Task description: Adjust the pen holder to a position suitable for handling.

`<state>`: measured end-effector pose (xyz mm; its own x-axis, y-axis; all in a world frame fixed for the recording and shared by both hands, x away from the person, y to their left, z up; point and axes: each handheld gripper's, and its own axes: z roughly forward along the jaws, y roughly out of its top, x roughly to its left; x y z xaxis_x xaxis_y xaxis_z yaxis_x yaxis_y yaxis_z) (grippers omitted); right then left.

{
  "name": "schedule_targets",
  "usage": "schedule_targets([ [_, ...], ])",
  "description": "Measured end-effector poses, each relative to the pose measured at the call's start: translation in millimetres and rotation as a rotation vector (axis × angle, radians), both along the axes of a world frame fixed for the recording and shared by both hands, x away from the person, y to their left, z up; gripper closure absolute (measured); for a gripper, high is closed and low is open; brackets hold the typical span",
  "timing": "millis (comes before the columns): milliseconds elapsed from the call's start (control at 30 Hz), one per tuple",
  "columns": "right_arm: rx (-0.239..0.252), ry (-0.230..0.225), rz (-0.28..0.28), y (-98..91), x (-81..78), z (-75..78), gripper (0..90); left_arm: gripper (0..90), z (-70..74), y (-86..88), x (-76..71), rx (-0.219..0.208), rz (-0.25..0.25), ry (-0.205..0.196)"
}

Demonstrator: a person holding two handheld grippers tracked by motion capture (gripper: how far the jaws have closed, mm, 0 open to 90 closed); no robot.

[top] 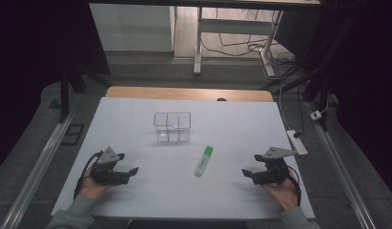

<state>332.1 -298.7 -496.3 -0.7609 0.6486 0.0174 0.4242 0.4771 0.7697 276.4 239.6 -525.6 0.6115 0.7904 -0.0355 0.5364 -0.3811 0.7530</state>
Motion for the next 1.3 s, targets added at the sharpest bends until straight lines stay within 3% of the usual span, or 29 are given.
schedule_targets([
  [733,-0.016,0.006,-0.011,2.0,0.8,-4.1,18.7,20.3,-0.5,-0.7,0.4,0.009,0.000,-0.006],
  [1300,-0.013,0.007,-0.015,2.2,1.0,-4.7,19.5,20.7,2.4,-4.3,9.6,0.015,0.004,-0.008],
])
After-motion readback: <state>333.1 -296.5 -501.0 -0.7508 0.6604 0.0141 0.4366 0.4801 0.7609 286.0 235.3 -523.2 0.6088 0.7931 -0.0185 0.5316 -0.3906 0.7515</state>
